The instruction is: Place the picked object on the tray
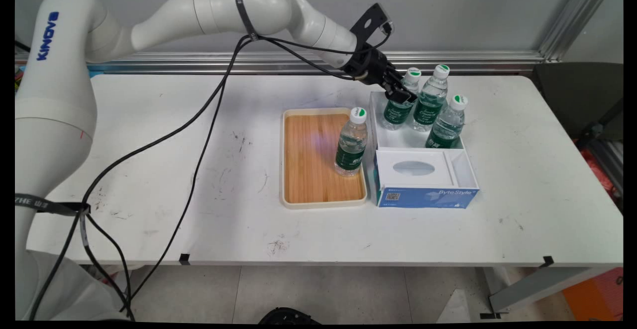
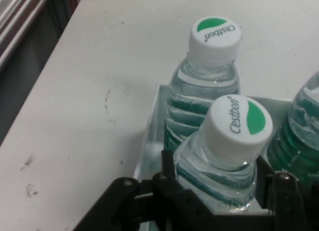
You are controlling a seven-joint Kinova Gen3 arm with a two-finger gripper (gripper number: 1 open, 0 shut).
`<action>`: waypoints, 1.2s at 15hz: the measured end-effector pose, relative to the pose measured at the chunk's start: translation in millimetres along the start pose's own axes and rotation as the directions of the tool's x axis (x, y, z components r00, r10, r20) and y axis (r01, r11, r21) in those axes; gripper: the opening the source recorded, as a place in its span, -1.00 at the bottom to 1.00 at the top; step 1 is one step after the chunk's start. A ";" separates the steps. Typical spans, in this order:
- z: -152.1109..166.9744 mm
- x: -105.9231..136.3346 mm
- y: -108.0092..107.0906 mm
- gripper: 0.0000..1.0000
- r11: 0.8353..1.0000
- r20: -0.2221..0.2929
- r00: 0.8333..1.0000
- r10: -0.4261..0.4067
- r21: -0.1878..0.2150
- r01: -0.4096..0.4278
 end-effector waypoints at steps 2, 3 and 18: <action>-1.1 -0.6 0.8 -1.00 1.000 0.002 1.000 0.001 -0.002 -0.001; -2.4 -0.4 1.3 -1.00 1.000 0.002 1.000 0.004 -0.004 -0.004; -101.2 48.8 11.7 -1.00 1.000 -0.087 0.996 0.025 0.005 -0.024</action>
